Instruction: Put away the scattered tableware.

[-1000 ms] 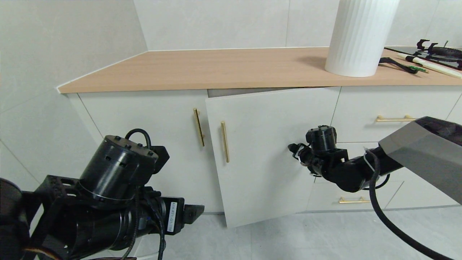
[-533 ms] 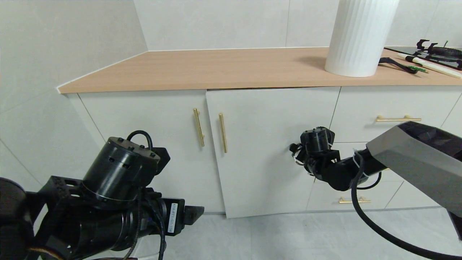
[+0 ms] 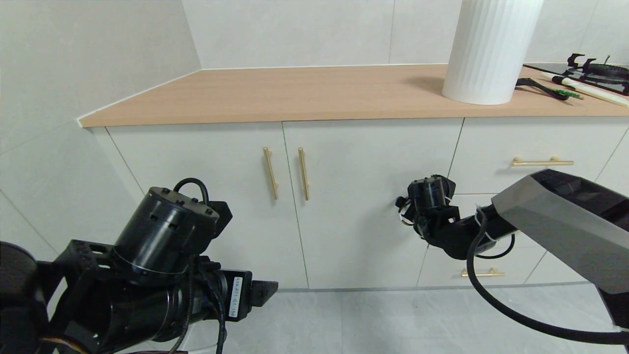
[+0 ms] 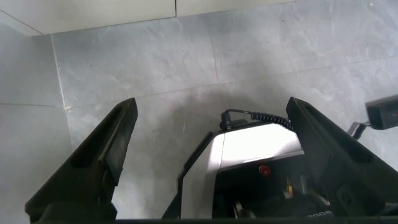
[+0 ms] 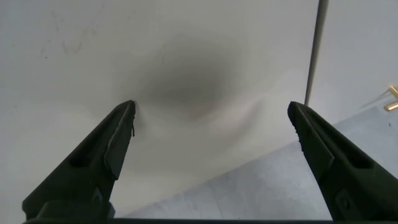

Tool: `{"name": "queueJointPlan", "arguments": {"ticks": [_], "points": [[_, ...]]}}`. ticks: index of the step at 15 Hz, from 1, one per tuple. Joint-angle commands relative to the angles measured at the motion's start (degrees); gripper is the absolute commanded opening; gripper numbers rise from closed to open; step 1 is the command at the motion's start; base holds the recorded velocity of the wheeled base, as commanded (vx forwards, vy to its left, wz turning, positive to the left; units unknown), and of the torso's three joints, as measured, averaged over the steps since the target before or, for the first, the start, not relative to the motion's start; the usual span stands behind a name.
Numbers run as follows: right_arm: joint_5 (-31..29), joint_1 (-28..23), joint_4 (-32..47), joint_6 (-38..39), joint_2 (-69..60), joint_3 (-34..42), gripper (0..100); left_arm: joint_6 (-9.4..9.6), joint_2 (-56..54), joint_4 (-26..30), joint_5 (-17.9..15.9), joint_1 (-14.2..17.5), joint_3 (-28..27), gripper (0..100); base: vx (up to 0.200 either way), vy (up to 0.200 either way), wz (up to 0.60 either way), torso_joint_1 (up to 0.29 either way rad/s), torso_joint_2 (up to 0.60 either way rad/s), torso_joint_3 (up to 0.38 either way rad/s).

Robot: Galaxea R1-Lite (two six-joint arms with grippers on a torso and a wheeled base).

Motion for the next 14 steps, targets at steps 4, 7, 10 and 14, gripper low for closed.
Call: {"name": "queueJointPlan", "arguments": {"ticks": [4,7,10,14], "points": [[-0.18,-0.03,0.02,-0.09,0.11,-0.14,100,-0.03,0.04,-0.01,0.04,-0.01,0.00,100,0.000,0.000,0.00,0.000,0.00,0.000],[-0.27,-0.56,0.11,-0.09,-0.33,-0.23,100,-0.03,0.04,-0.01,0.04,-0.01,0.00,100,0.000,0.000,0.00,0.000,0.00,0.000],[3.69,0.76,0.20,-0.09,-6.40,5.66,100,-0.03,-0.14,-0.01,0.04,-0.01,0.00,100,0.000,0.000,0.00,0.000,0.00,0.000],[20.56,1.29,0.64,-3.95,-18.88,21.30,100,-0.03,-0.31,-0.01,0.04,-0.01,0.00,100,0.000,0.000,0.00,0.000,0.00,0.000]]}}
